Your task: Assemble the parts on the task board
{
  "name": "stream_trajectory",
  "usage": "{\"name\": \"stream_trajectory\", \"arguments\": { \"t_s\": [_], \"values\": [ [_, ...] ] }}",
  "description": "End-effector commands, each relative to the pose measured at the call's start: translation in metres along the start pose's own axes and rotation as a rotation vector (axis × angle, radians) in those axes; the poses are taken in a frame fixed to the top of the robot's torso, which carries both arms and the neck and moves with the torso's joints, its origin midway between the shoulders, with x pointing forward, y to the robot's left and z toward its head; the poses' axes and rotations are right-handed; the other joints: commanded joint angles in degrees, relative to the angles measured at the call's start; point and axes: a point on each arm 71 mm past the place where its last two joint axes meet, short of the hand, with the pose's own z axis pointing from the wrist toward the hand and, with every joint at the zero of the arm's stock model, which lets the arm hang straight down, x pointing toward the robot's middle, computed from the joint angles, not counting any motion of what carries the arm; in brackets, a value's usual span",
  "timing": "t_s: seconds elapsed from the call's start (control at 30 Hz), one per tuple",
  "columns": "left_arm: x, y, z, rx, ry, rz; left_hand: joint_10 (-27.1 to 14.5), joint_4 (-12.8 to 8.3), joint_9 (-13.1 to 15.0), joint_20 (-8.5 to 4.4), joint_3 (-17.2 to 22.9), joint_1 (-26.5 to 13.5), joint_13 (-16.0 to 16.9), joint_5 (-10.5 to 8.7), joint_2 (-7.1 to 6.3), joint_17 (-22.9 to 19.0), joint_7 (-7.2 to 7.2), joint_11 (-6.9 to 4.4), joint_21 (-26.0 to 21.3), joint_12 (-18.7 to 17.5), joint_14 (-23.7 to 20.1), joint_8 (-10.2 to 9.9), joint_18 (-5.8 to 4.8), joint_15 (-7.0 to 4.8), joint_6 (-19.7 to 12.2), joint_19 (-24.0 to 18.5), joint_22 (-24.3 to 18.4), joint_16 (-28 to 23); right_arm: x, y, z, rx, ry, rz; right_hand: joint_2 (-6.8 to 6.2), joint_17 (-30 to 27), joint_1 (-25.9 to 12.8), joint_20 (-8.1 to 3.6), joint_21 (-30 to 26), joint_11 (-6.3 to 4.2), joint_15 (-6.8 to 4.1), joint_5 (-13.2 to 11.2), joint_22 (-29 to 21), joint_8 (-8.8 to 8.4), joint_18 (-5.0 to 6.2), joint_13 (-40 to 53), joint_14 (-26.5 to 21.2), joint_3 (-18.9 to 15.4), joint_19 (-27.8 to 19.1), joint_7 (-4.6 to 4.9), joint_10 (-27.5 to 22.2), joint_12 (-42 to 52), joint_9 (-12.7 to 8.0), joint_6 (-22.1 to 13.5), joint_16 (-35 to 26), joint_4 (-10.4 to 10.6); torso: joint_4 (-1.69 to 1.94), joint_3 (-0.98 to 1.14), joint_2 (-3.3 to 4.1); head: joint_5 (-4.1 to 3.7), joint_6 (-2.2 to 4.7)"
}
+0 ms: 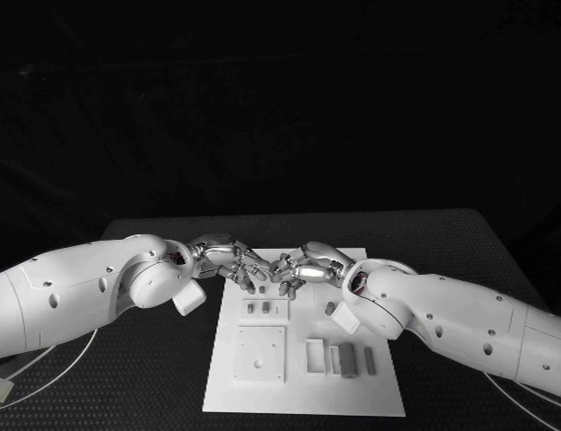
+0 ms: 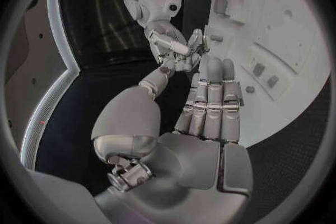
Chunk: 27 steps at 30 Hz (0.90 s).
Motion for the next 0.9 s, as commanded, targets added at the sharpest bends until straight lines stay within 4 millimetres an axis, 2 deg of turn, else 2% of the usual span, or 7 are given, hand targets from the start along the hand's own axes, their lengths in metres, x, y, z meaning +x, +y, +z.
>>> {"name": "stream_trajectory", "arguments": {
  "t_s": [0.03, 0.17, 0.9],
  "values": [
    [0.0037, -0.0027, 0.0009, 0.012, 0.026, -0.004, 0.7, -0.2, 0.1, 0.01, 0.5, 0.8, 0.1, -0.23, 0.2, 0.1, -0.13, -0.2, 0.3, 0.3, 0.4, 0.4, -0.84, -0.12, 0.7, 0.6, -0.1, -0.2, 0.0026, 0.0005, 0.0005, -0.005, 0.024, -0.007, -0.04, 0.1, 0.4, -0.11, 0.3, -0.12, -0.1, 0.2, 1.4, 0.17, 0.79, 0.1, 0.1, 0.0, -0.1, -0.77, -0.1, 0.3, 0.1, 0.3, 0.3, 0.0, 0.01, -0.02, -0.01, -0.01, -0.03],
    [0.0038, -0.0024, 0.0008, 0.011, 0.034, -0.018, 2.8, -0.2, 0.4, -0.09, 1.9, 1.9, 0.7, -0.24, 0.63, 0.4, -0.75, -0.89, 0.4, 1.3, 0.7, 1.2, -0.84, -0.71, 2.1, 1.0, 0.0, -0.1, 0.0034, 0.001, 0.001, -0.005, 0.026, -0.004, -0.05, 0.1, 0.4, -0.11, 0.3, -0.12, -0.1, 0.2, 1.4, 0.16, 0.79, 0.2, 0.1, 0.0, -0.1, -0.77, -0.1, 0.3, 0.2, 0.3, 0.3, 0.0, 0.0, -0.01, -0.01, 0.01, -0.06],
    [0.0048, -0.0033, 0.0019, 0.016, 0.038, -0.018, 4.3, -0.8, 0.7, 0.0, 4.8, 4.8, 1.6, -0.21, 2.08, 1.1, -1.43, -1.4, 0.4, 1.8, 0.8, 1.8, -0.84, -1.11, 3.6, 0.9, 0.4, -0.2, 0.0048, 0.0006, 0.0021, 0.007, 0.036, -0.002, -0.13, 0.4, 0.5, -0.13, 0.4, -0.14, -0.12, 0.2, 1.4, 0.13, 0.79, 0.6, 0.2, 0.1, -0.1, -0.78, -0.2, 0.3, 0.5, 0.2, 0.3, 0.0, 0.0, 0.04, -0.01, -0.04, -0.19]
  ]
}}
